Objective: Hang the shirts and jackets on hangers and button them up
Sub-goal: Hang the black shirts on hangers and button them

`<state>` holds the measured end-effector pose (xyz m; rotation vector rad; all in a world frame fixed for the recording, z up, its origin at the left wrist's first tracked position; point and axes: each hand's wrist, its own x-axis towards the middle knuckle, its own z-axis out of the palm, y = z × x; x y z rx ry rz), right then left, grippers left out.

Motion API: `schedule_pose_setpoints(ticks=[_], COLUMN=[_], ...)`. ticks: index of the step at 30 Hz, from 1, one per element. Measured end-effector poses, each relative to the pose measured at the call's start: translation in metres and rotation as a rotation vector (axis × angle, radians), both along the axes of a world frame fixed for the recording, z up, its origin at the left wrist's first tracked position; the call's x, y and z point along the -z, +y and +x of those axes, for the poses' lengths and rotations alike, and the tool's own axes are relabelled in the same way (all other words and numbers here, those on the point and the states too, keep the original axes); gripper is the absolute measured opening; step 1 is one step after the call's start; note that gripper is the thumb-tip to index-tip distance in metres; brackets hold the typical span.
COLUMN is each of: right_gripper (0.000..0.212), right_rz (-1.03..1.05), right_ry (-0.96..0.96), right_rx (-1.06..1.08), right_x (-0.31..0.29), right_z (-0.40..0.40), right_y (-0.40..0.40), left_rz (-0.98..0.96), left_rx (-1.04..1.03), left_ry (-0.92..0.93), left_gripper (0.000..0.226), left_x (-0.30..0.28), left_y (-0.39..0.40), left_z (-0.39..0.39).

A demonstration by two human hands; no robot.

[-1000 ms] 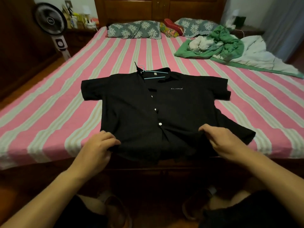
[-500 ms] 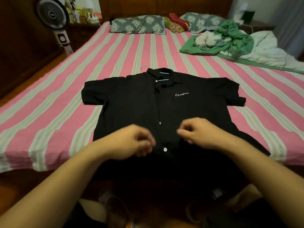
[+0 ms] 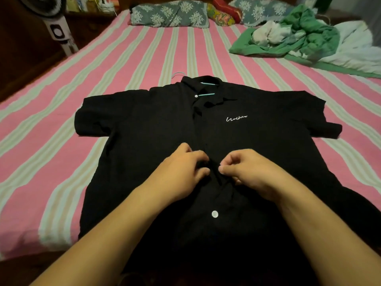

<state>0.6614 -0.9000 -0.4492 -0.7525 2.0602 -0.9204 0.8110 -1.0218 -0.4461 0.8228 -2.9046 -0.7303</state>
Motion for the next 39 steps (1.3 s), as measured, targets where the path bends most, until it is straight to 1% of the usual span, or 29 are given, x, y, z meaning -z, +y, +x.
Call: schedule_pose_setpoints(ticks=[2,4,5,7,9,10,13,15,18,20,21,22,25,26,27,28,31,33,36,39], right_gripper=[0.017,0.018,0.015,0.008,0.012,0.013,0.01,0.013,0.017,0.015,0.015,0.016,0.019,0.019,0.019,0.018,0.012,0.015,0.018,0.016], right_rz=[-0.01,-0.005,0.011,0.052,0.093,0.118,0.144,0.086,-0.011,-0.031,-0.033,-0.039,-0.091,-0.105,-0.114,-0.116,-0.125,-0.158,-0.178,-0.187], right_ry=[-0.087,-0.172,-0.181,-0.14,-0.068,-0.034,0.021,-0.032,-0.192,-0.287,-0.314,-0.334,-0.42,-0.455,-0.483,-0.496,-0.457,-0.44,-0.347,-0.268], right_rx=[0.024,-0.003,-0.03,-0.068,-0.09,-0.099,-0.106,-0.054,0.007,0.018,0.025,0.04,0.141,0.17,0.185,0.188,0.177,0.178,0.185,0.224], right_x=[-0.003,-0.008,-0.01,-0.01,-0.007,-0.005,-0.004,-0.005,-0.011,-0.014,-0.015,-0.015,-0.012,-0.012,-0.012,-0.012,-0.014,-0.016,-0.018,-0.012], right_z=[-0.002,-0.006,-0.006,-0.006,-0.005,-0.004,-0.001,0.001,0.003,0.003,0.003,0.003,0.0,-0.002,-0.003,-0.004,-0.001,0.003,0.01,0.018], right_y=[-0.001,0.0,0.001,0.0,-0.002,-0.003,-0.007,-0.008,-0.007,-0.006,-0.005,-0.004,-0.004,-0.004,-0.003,-0.003,-0.003,-0.005,-0.009,-0.013], left_rz=[-0.068,-0.114,-0.149,-0.226,-0.266,-0.263,-0.215,-0.197,-0.181,-0.069,0.048,0.212,0.877,1.004,1.06,1.077,1.026,0.987,0.996,1.026], left_rx=[0.054,0.079,0.091,0.12,0.151,0.163,0.159,0.162,0.126,-0.039,-0.145,-0.241,-0.436,-0.465,-0.467,-0.453,-0.395,-0.384,-0.408,-0.435], left_ry=[-0.101,-0.1,-0.078,-0.036,-0.018,-0.017,0.007,0.034,0.06,0.129,0.164,0.195,0.29,0.307,0.303,0.286,0.251,0.26,0.313,0.354], left_gripper=[0.023,0.016,0.014,0.012,0.009,0.009,0.01,0.013,0.016,0.012,0.008,0.007,0.01,0.008,0.006,0.006,0.008,0.011,0.01,0.008], left_x=[-0.003,-0.006,-0.007,-0.008,-0.007,-0.006,-0.003,-0.002,0.002,0.005,0.006,0.006,-0.001,-0.004,-0.006,-0.006,-0.008,-0.01,-0.014,-0.014], left_y=[-0.002,0.0,0.001,0.007,0.012,0.014,0.011,0.009,0.008,0.008,0.007,0.006,0.001,-0.002,-0.004,-0.005,-0.001,0.002,0.003,0.009], left_z=[-0.007,-0.011,-0.011,-0.011,-0.009,-0.008,-0.008,-0.009,-0.011,-0.012,-0.013,-0.015,-0.015,-0.014,-0.013,-0.012,-0.011,-0.013,-0.016,-0.017])
